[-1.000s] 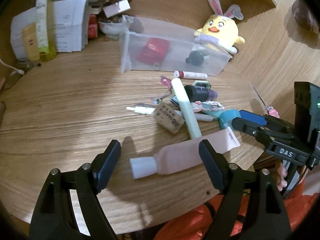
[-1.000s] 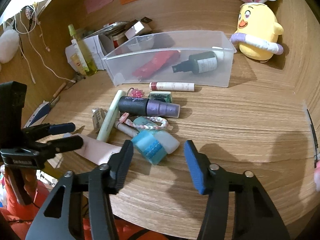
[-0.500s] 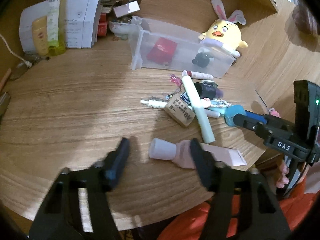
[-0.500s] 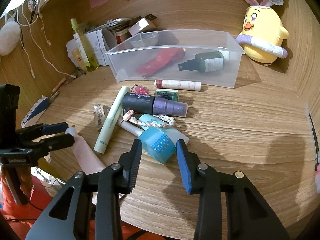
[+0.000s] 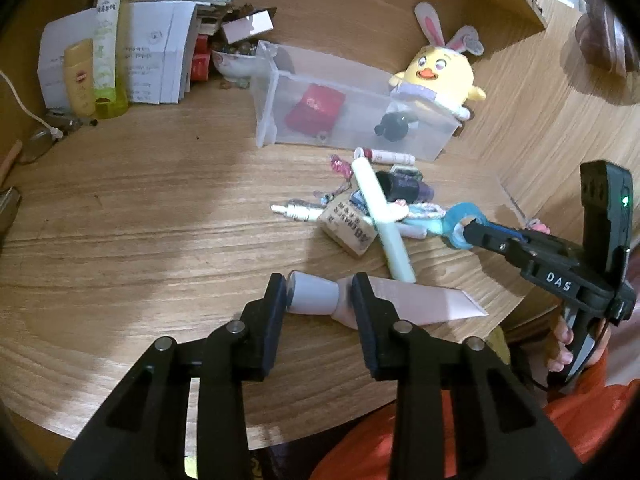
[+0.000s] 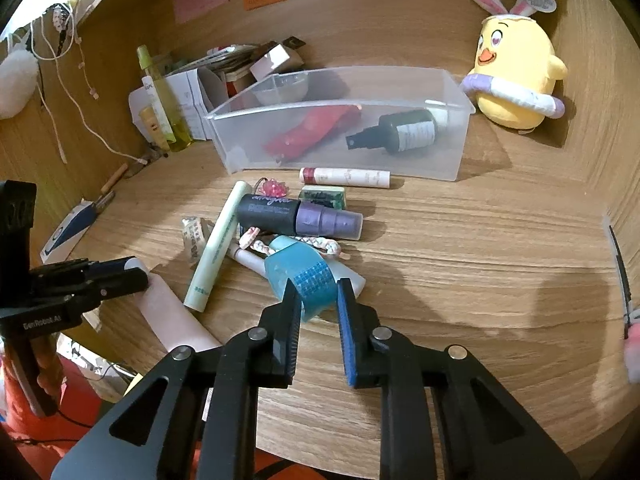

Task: Organize objects
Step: 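Carry the pink tube and blue tape into the box and release both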

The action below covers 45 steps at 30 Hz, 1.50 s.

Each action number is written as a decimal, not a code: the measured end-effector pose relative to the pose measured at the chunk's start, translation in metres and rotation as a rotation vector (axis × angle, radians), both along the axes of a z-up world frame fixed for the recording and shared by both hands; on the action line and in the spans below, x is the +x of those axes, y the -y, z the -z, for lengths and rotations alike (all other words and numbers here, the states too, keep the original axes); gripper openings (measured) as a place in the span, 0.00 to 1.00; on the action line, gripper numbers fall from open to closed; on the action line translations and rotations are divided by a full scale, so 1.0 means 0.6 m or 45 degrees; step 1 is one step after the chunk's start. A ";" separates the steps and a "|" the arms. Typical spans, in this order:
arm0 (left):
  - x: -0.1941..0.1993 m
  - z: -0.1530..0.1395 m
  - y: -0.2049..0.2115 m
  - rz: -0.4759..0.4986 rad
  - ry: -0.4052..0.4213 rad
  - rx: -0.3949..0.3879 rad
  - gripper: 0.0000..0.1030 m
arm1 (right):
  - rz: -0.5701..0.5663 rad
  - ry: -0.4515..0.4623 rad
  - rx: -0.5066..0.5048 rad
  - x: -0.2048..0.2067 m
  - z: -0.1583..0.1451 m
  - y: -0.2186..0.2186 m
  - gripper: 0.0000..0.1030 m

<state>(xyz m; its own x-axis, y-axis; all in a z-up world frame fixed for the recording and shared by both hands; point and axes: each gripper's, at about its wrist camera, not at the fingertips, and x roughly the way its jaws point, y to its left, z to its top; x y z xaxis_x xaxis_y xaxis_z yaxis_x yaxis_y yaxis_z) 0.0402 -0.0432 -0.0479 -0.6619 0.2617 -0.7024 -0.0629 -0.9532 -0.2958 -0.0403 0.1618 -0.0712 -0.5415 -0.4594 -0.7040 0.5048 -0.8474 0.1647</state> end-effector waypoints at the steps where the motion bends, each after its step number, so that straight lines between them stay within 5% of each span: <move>1: 0.001 -0.005 0.001 -0.004 -0.006 0.009 0.33 | 0.002 -0.005 -0.001 0.001 -0.002 -0.001 0.15; 29: -0.126 -0.110 0.007 -0.076 -0.241 0.036 0.32 | 0.154 -0.187 -0.082 -0.063 -0.088 -0.054 0.16; 45: -0.228 -0.132 0.012 -0.149 -0.252 -0.013 0.33 | 0.186 -0.237 -0.125 -0.148 -0.119 -0.051 0.15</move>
<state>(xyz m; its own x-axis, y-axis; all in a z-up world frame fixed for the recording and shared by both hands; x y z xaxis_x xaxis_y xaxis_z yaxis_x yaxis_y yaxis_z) -0.0969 -0.0506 0.0311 -0.8123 0.1689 -0.5582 -0.0078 -0.9602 -0.2792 -0.1292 0.1927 0.0003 -0.7230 -0.4280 -0.5422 0.4076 -0.8980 0.1653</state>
